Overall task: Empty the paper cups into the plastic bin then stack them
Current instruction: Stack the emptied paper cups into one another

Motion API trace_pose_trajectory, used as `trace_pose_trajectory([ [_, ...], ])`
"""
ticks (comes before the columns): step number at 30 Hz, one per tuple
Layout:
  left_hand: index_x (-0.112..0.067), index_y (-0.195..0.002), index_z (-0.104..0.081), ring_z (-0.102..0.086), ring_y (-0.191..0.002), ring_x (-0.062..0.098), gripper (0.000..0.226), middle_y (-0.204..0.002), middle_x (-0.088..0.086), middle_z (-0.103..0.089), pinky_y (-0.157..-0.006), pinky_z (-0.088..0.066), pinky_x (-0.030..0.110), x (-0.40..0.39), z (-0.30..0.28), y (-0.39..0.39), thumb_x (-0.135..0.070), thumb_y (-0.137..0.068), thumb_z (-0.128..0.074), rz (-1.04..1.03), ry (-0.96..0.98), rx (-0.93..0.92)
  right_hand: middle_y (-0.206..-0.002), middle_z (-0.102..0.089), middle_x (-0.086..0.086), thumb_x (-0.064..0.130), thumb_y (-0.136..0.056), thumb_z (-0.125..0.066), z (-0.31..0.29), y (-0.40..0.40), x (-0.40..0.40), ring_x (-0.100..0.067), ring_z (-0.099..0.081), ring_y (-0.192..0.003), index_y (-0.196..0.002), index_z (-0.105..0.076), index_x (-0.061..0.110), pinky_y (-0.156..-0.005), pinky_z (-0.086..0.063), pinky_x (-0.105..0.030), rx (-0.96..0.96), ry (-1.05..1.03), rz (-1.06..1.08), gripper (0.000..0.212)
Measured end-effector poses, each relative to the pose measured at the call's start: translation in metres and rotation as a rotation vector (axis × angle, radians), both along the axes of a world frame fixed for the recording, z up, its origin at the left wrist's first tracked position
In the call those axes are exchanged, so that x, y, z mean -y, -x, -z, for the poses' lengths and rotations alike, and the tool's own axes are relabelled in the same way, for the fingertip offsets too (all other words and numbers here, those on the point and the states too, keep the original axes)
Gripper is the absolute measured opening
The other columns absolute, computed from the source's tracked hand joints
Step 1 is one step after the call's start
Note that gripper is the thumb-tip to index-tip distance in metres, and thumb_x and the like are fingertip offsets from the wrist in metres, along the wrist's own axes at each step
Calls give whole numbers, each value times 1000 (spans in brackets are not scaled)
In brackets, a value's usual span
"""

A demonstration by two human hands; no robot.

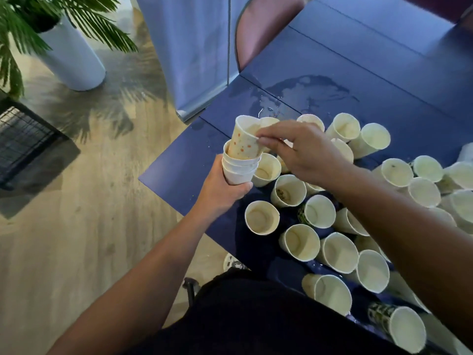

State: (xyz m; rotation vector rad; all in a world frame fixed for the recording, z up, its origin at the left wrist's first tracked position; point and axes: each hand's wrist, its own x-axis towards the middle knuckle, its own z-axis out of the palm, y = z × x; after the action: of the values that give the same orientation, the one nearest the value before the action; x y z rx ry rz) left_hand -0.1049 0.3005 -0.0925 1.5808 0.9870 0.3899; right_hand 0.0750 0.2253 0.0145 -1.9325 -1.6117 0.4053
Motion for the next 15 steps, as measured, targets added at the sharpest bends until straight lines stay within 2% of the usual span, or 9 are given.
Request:
trace_pose_trajectory([
  [4, -28, -121, -49, -64, -104, 15, 64, -113, -9, -65, -91, -55, 49, 3, -4, -12, -33, -66, -82, 46, -18, 3, -108, -74, 2, 31, -98, -57, 15, 3, 15, -19, -65, -99, -111, -75, 16, -90, -50, -42, 17, 101, -29, 26],
  [7, -30, -122, -49, -63, -104, 14, 67, -113, -11, -64, -90, -56, 46, 3, -5, -12, -38, -65, -82, 56, -25, -1, -125, -67, 4, 34, -100, -58, 14, 8, 27, -12, -56, -115, -129, -66, 22, -101, -39, -27, -41, 51, 33, 32],
  [9, -32, -120, -48, -62, -101, 12, 64, -110, -13, -63, -84, -57, 42, 1, -4, -8, -37, -67, -84, 45, -30, -8, -131, -61, 8, 39, -99, -58, 10, 15, 38, -7, -49, -122, -134, -57, 25, -105, -32, -30, -103, 9, 137, 37],
  [12, -30, -120, -47, -60, -96, 3, 61, -108, -16, -61, -79, -53, 29, -5, -1, 3, -22, -75, -87, 28, -37, -5, -107, -64, 13, 43, -95, -62, 16, 20, 53, -9, -54, -105, -108, -61, 27, -98, -33, -36, -103, 48, 141, 21],
  [15, -29, -120, -48, -60, -91, 0, 61, -107, -16, -61, -72, -54, 22, -8, 3, 14, -20, -74, -86, 12, -14, 0, -85, -61, 18, 62, -88, -52, 30, 26, 70, -11, -57, -94, -90, -65, 30, -93, -30, -37, 62, 280, -111, 34],
])
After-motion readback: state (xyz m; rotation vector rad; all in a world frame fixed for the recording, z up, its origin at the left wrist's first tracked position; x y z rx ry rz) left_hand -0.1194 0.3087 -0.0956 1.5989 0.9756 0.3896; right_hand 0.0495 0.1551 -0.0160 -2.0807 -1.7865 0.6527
